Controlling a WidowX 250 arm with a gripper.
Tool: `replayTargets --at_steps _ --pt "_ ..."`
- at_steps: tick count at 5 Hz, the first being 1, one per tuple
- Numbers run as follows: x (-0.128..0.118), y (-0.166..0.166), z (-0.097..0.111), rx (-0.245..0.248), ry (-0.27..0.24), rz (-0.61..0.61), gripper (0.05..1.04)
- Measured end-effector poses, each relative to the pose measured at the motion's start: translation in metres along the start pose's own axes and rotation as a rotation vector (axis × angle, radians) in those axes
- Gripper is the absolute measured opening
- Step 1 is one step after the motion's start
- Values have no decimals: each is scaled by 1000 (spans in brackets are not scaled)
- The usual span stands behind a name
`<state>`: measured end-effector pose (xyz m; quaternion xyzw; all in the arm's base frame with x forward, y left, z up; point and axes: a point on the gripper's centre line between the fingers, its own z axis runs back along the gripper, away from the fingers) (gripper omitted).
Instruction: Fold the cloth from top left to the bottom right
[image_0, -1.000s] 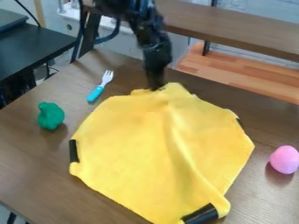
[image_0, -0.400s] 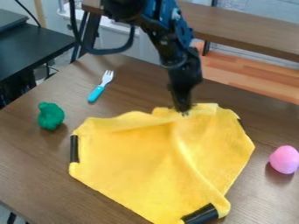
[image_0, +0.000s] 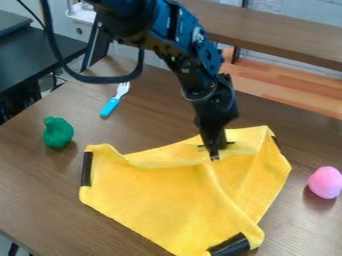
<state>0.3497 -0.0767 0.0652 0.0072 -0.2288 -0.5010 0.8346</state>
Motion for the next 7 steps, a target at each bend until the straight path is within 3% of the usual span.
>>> replayTargets --at_steps 2,4,6,7 --pt "20 -40 10 11 -68 -17 49" --pt "39 -78 3 0 -65 -6 49" --pt "53 -103 5 -44 -34 -62 62" --pt "53 -111 -4 -88 -7 -89 199"
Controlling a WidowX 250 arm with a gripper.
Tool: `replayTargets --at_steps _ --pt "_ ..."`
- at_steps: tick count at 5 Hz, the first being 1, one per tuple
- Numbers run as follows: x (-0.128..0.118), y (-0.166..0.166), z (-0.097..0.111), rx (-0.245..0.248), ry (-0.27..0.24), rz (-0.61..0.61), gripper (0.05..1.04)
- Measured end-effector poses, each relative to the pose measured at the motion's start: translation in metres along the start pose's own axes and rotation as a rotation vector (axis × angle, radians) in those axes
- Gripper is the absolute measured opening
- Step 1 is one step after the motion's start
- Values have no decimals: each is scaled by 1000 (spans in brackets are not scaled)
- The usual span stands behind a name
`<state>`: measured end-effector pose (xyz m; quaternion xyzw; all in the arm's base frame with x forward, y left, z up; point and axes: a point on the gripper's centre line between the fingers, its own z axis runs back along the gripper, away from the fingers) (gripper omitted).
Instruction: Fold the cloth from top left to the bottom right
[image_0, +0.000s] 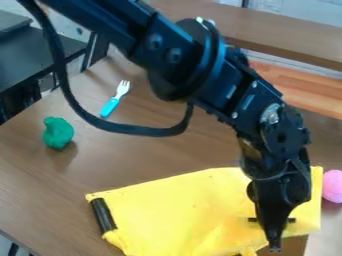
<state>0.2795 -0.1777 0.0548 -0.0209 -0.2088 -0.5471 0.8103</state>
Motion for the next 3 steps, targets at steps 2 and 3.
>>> replayTargets --at_steps 2,3 --pt "8 9 3 -125 -54 -55 756" --pt "8 18 22 -155 -82 -76 997"
